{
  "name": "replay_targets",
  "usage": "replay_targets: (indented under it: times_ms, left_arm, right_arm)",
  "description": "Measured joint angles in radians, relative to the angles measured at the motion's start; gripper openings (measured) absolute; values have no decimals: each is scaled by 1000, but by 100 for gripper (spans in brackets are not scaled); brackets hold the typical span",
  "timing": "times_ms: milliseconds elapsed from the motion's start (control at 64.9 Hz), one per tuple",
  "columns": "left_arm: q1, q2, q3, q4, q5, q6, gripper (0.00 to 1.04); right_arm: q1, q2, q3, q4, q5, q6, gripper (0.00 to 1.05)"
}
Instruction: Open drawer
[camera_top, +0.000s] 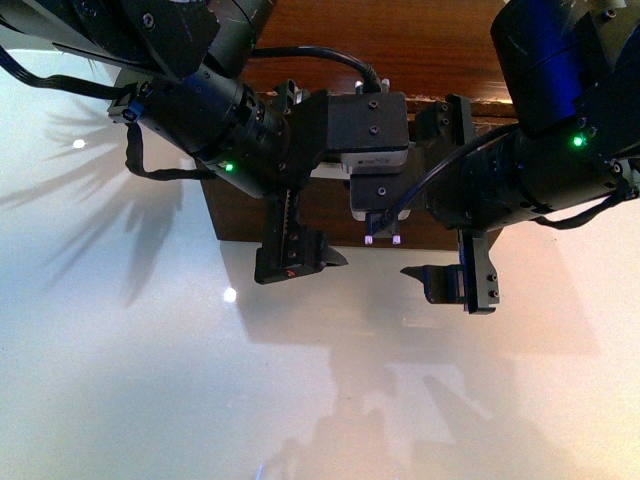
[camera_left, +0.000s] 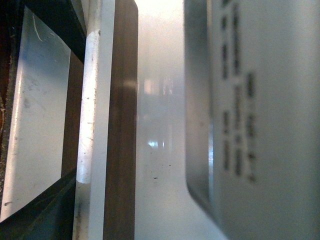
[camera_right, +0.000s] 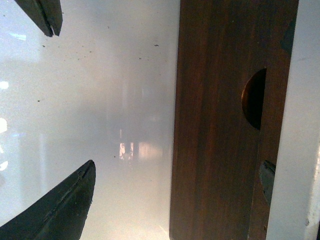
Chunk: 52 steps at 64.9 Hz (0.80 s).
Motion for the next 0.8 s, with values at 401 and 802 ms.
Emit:
replay_targets:
  times_ms: [401,802]
  left_arm:
    - [-23,-121,-218,93,19,-8,96]
    - [-52,-222,-416,178,23,-21,96]
  right_arm:
    - [71,-119,-208,91,34,14,96]
    - [168,-213,-383,166,101,85,96]
